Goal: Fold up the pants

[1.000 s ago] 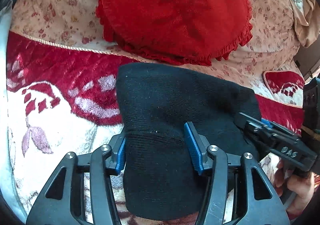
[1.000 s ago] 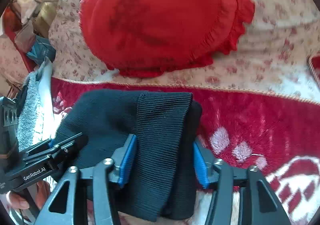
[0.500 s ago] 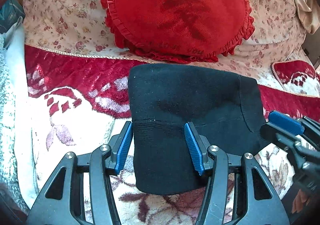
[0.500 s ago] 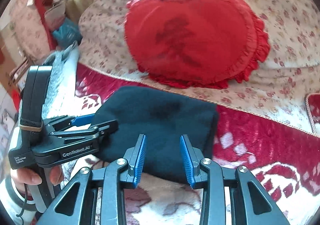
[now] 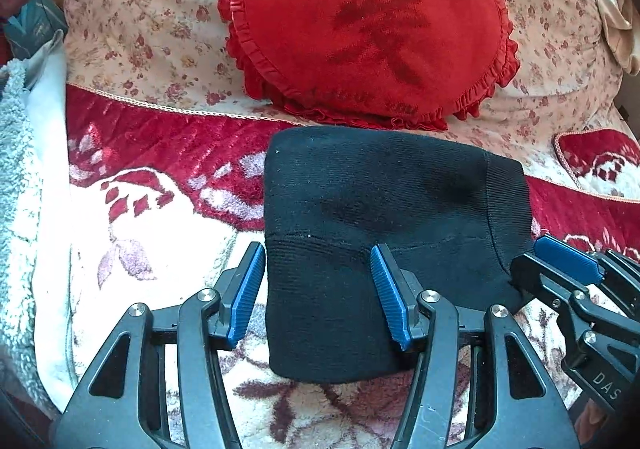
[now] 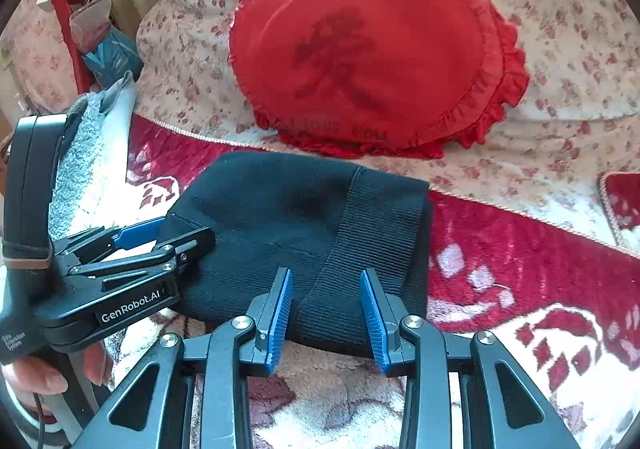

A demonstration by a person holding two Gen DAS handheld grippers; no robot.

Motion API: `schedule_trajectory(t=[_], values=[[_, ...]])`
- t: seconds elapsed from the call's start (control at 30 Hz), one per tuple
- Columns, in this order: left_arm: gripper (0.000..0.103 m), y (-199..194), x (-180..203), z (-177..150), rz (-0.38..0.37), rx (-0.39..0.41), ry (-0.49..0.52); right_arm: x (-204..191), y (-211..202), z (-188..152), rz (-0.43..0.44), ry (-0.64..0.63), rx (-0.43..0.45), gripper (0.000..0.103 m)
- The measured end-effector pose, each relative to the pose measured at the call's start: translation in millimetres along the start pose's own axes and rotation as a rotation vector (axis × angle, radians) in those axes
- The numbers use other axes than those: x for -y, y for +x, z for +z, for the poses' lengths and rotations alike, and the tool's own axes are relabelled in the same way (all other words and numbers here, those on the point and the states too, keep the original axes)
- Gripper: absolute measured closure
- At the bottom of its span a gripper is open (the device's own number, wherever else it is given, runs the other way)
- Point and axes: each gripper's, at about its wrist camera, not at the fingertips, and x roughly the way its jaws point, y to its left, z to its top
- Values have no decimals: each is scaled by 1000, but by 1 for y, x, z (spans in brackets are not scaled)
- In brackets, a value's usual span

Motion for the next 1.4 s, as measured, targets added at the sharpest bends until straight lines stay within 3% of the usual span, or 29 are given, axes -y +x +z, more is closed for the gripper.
schedule_trajectory(t=[0.77, 1.4], values=[[48, -56, -10, -31, 93, 87, -34, -15, -31, -9, -10, 29, 43, 65], [48, -73, -10, -41, 85, 114, -45, -26, -40, -15, 3, 17, 37, 63]])
